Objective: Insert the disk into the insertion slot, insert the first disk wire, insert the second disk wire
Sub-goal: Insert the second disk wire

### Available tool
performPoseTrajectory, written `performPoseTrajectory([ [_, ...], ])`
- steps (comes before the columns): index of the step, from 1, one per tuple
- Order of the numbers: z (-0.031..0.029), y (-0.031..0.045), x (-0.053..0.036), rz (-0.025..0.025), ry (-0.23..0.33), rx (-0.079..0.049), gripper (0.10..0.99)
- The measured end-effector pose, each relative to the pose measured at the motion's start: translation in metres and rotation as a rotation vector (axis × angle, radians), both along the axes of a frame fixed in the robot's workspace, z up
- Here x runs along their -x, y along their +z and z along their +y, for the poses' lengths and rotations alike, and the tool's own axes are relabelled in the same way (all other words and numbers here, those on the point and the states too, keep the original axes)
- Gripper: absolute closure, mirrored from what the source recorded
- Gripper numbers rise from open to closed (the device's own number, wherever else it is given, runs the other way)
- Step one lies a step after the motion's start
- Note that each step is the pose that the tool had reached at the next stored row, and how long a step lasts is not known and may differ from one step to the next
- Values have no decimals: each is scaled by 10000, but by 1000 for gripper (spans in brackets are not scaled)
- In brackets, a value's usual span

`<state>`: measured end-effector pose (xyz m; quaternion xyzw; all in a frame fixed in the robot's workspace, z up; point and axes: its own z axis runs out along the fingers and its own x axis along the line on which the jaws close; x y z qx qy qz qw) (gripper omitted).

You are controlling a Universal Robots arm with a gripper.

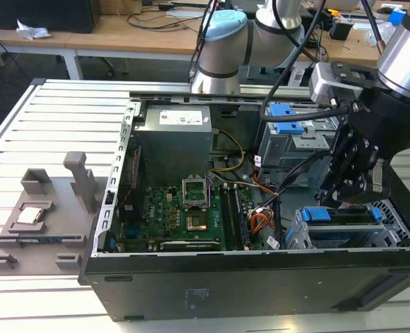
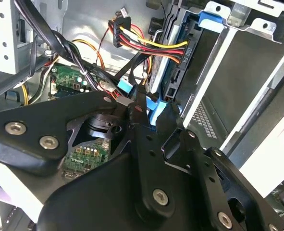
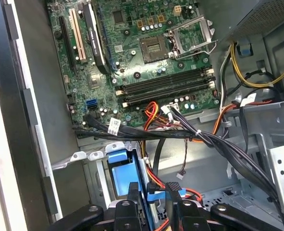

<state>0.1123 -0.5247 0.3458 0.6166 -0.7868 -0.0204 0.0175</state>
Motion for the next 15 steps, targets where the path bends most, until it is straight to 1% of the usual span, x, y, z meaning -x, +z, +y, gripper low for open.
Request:
performPoseTrajectory([
  [3,27,-36,-10,0,-1,49,725],
  [5,46,-55,-13,0,-3,108,725],
  [7,68,-68,-14,0,-2,265,725],
  [8,82,-76,-15,0,-2,366,725],
  [9,106,-84,-16,0,0,503,725],
  [10,128,-91,-16,0,0,574,725],
  [15,132,-92,-15,0,-1,574,725],
])
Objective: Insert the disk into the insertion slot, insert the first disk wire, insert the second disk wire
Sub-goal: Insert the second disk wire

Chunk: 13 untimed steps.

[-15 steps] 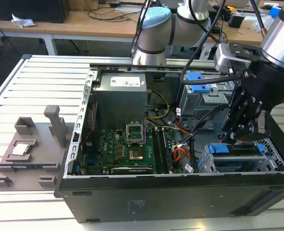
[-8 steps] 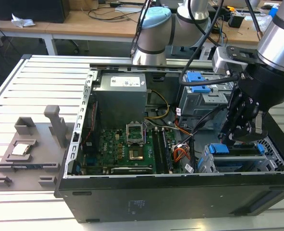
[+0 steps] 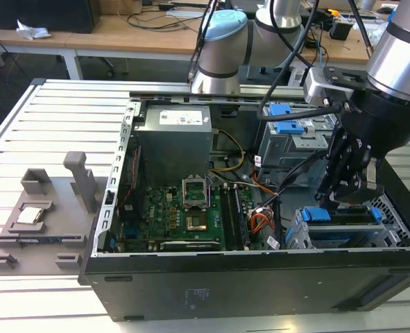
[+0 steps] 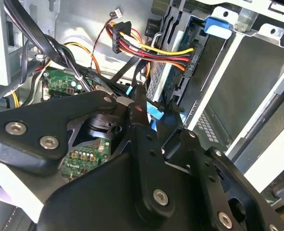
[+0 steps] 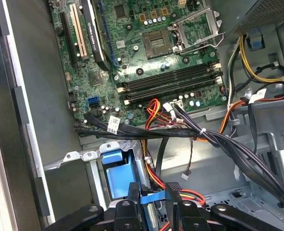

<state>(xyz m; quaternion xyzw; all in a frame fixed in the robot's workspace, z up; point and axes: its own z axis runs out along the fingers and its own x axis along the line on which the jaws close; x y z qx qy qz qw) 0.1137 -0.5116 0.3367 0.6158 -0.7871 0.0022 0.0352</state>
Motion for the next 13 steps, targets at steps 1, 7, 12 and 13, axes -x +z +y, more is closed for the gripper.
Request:
performPoseTrajectory([
  [1,1,0,0,0,0,1,725],
  [7,6,0,0,0,0,0,941],
  [12,9,10,0,0,5,3,941],
  [13,9,32,0,0,28,1,941],
])
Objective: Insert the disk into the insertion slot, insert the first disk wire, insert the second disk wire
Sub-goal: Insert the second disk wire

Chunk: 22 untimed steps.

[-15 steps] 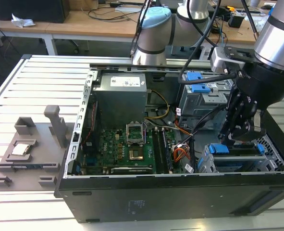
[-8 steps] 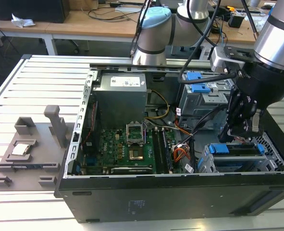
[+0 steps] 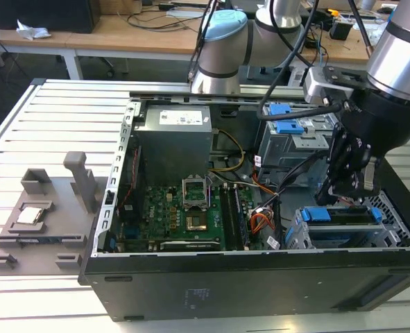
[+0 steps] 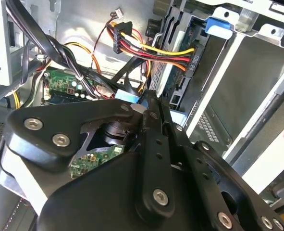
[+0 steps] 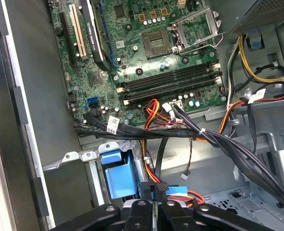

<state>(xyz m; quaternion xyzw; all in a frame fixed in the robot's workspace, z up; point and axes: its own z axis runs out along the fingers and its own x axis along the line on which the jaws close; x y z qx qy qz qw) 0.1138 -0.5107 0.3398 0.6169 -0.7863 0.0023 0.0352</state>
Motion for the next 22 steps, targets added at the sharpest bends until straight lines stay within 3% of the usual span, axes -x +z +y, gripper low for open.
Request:
performPoseTrajectory([
  [3,-1,74,0,0,186,0,941],
  [9,-1,79,-12,1,1949,0,941],
  [14,-9,77,-100,14,2042,-1,941],
  [15,-21,77,-104,14,2042,-1,941],
  [18,-133,70,-123,15,2043,-1,941],
  [22,-139,59,-196,20,2043,-3,941],
])
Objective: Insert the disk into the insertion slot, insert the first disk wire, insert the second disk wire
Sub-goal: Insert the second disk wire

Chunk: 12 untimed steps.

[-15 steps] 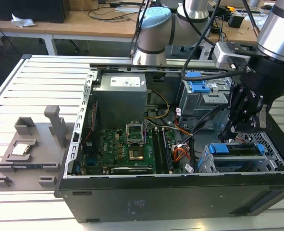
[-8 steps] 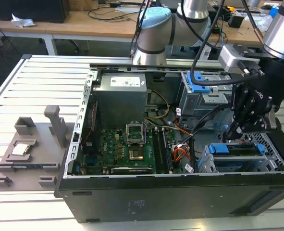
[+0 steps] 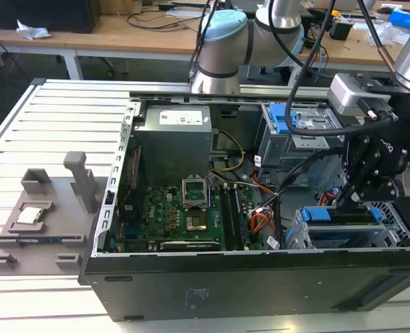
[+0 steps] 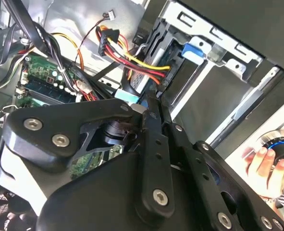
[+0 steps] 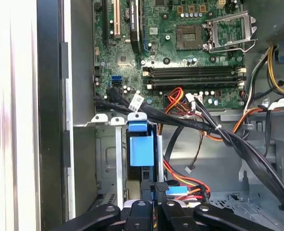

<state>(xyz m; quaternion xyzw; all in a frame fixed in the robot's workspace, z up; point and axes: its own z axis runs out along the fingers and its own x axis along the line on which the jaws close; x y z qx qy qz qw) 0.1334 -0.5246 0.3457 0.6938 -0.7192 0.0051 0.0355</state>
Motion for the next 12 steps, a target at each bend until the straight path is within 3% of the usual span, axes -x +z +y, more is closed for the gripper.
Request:
performPoseTrajectory([
  [12,-8,-51,-48,8,0,-6,941],
])
